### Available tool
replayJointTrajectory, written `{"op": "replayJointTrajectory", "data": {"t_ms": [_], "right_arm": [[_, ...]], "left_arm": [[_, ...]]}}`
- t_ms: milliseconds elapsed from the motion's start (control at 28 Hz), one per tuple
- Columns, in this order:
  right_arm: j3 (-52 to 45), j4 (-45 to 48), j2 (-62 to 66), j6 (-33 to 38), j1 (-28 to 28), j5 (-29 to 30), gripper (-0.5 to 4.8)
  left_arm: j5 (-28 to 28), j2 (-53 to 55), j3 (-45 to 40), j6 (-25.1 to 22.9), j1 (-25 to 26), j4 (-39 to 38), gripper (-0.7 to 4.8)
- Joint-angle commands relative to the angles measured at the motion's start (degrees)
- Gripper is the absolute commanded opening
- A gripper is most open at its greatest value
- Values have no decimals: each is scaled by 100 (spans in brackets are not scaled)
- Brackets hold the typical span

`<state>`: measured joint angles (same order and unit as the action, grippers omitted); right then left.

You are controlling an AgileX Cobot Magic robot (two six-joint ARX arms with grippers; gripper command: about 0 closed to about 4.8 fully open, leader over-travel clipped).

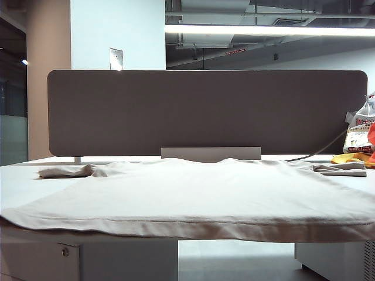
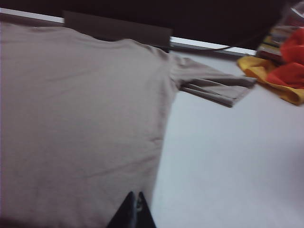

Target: Fold the bottom side of the T-shirt horizontally towards the center, about one-third of the way, then fold the sleeve back towards the center, creating a straight line along the edge of the T-shirt, and finally fold the bottom of the T-shirt up towards the top, creating a neat rectangle.

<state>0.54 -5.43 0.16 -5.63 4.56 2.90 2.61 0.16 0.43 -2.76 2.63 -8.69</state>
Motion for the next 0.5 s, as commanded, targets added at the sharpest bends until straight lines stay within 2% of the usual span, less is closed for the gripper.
{"op": "replayJointTrajectory", "data": {"t_ms": [36,71,107,214,250,322,500], "right_arm": [[-24,101,0,13,7,133,-1],[-24,98,0,127,9,146,-1],[-24,98,0,535,7,219,-1],[-24,122,0,769,7,216,0],[-22,186,0,964,7,214,0],[-22,286,0,1228,7,164,-1],[103,98,74,2159,4,-573,-3]], "left_arm": [[221,2,-2,654,13,247,-5],[247,2,-2,890,13,247,-5],[258,2,-2,1215,13,271,-5],[275,2,-2,1556,11,280,-4],[326,2,-2,1849,11,280,-5],[326,2,-2,2000,11,271,-5],[538,7,11,2070,-7,-2,-5]]}}
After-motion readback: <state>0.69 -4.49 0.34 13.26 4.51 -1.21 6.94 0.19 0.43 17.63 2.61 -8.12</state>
